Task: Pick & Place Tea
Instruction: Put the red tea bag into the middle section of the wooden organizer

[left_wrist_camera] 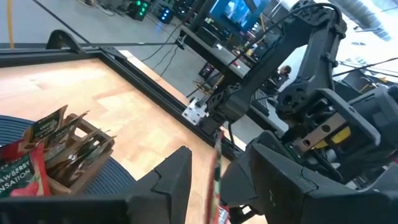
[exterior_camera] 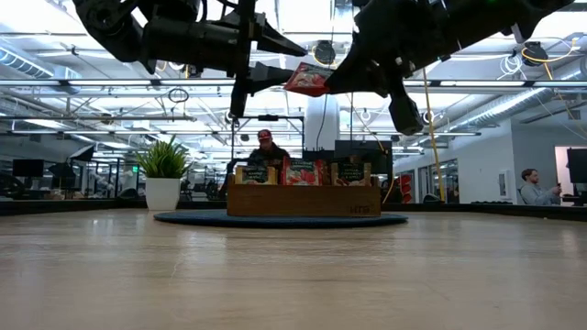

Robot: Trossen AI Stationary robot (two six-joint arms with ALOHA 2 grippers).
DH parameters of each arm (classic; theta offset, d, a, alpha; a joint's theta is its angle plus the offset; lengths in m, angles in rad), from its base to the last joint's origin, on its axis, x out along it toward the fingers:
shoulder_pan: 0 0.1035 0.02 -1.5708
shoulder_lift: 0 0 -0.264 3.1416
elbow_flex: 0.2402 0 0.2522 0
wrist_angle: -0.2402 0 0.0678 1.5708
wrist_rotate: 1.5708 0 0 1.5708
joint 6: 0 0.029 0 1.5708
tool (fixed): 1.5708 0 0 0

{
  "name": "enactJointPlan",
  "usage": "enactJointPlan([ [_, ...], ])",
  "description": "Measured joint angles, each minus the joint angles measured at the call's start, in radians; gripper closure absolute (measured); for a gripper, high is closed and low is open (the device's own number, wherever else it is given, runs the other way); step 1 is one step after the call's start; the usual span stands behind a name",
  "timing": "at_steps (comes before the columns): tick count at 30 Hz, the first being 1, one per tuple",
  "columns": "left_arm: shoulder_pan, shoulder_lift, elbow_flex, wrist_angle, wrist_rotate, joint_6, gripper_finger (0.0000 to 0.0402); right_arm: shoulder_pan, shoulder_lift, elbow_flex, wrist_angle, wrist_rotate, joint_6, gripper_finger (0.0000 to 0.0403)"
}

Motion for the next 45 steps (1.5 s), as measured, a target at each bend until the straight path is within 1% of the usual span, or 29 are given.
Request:
enactJointPlan([
  [17, -0.024, 0.000, 0.005, 0.002, -0.066, 0.004, 0.0238, 0.002, 0.000, 0.000, 0.008, -0.002, 0.005, 0.0403],
  [19, -0.024, 0.022, 0.021, 0.008, -0.068, 0.007, 0.0238, 0.002, 0.000, 0.000, 0.008, -0.002, 0.016, 0.0403],
  [23, -0.024, 0.094, 0.082, 0.001, -0.040, 0.025, 0.0238, 0.002, 0.000, 0.001, 0.009, 0.000, 0.023, 0.0403],
  [26, -0.017, 0.118, 0.119, -0.003, -0.019, 0.055, 0.0238, 0.002, 0.000, 0.001, 0.009, 0.003, 0.028, 0.0403],
  [30, -0.006, 0.121, 0.134, 0.000, 0.015, 0.088, 0.0238, 0.008, 0.000, 0.001, 0.004, 0.033, 0.032, 0.0403],
  [33, 0.002, 0.121, 0.135, -0.002, 0.042, 0.079, 0.0238, 0.010, 0.000, 0.001, 0.000, 0.042, 0.042, 0.0403],
  [39, 0.012, 0.121, 0.135, -0.068, 0.052, 0.063, 0.0240, 0.015, 0.000, 0.001, 0.000, 0.052, 0.045, 0.0403],
  [41, 0.011, 0.121, 0.135, -0.067, 0.064, 0.072, 0.0252, 0.015, 0.000, 0.001, -0.001, 0.052, 0.045, 0.0403],
  [42, 0.010, 0.121, 0.135, -0.067, 0.072, 0.078, 0.0264, 0.015, 0.000, 0.001, -0.001, 0.052, 0.046, 0.0403],
  [44, 0.011, 0.121, 0.135, -0.063, 0.089, 0.096, 0.0301, 0.015, 0.000, 0.001, -0.006, 0.052, 0.051, 0.0403],
  [45, 0.014, 0.121, 0.135, -0.061, 0.096, 0.110, 0.0326, 0.015, 0.000, 0.001, -0.008, 0.050, 0.057, 0.0403],
])
